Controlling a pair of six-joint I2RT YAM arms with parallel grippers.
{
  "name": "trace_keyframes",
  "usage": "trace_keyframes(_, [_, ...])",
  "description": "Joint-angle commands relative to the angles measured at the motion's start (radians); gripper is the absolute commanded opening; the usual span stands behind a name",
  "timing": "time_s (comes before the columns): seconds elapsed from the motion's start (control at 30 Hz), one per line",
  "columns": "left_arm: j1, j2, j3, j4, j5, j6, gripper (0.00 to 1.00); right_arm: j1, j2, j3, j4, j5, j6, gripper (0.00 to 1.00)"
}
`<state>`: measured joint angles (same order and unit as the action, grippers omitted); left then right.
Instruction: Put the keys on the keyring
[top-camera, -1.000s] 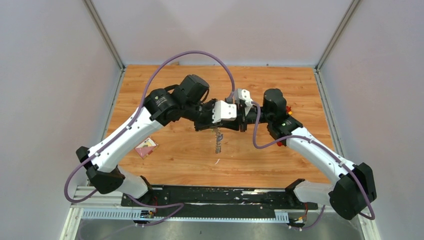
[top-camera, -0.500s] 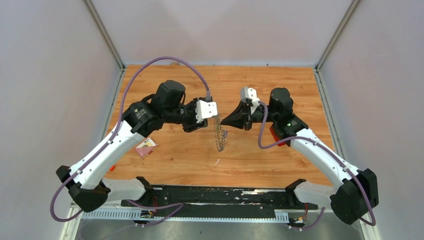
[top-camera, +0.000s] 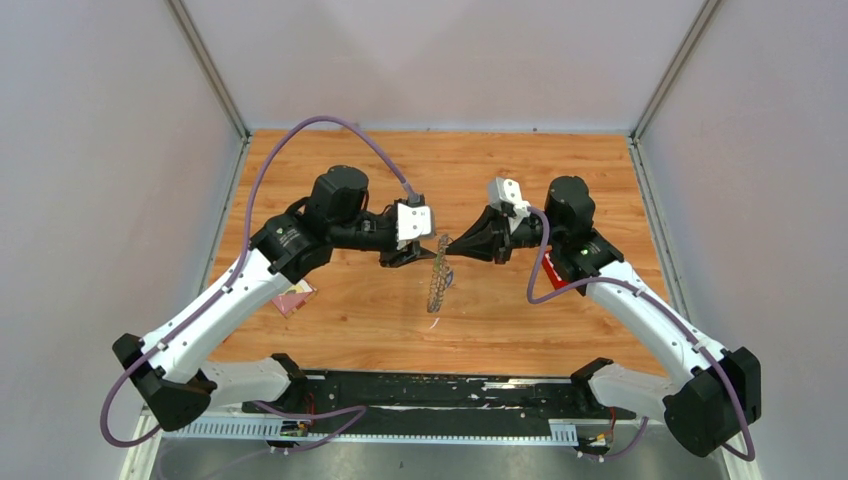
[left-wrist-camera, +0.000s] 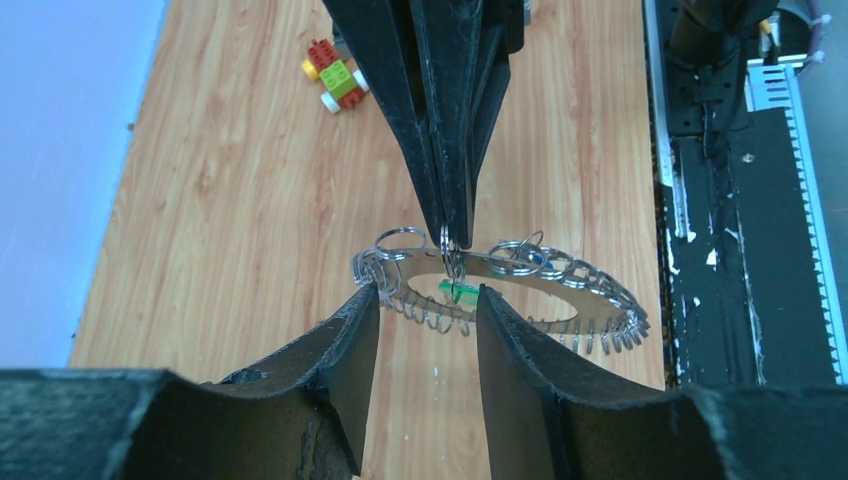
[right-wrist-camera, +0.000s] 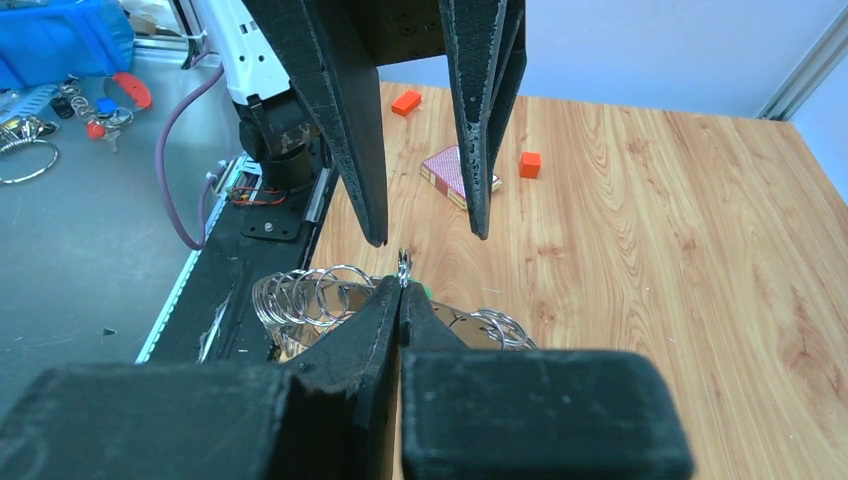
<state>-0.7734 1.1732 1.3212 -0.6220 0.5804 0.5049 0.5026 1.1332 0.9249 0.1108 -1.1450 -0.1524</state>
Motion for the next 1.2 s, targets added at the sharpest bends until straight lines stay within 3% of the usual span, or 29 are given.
trace_keyframes(0.0, [0.003,0.008,-0.005,0.062,0.083,-0.034,0.47,-0.003,-0.024,0.039,0.058,-0.036,0.005,0.00])
trace_keyframes(0.5, [0.008,0.056,-0.001,0.037,0.121,-0.056,0.31,-0.003,-0.026,0.034,0.067,-0.027,0.014,0.00])
trace_keyframes(0.97, [0.010,0.086,0.030,-0.006,0.149,-0.051,0.00,-0.004,-0.024,0.030,0.062,-0.009,0.005,0.00])
trace_keyframes(1.17, [0.009,0.082,0.067,-0.043,0.104,-0.070,0.00,-0.003,-0.020,0.037,-0.017,0.065,-0.080,0.00])
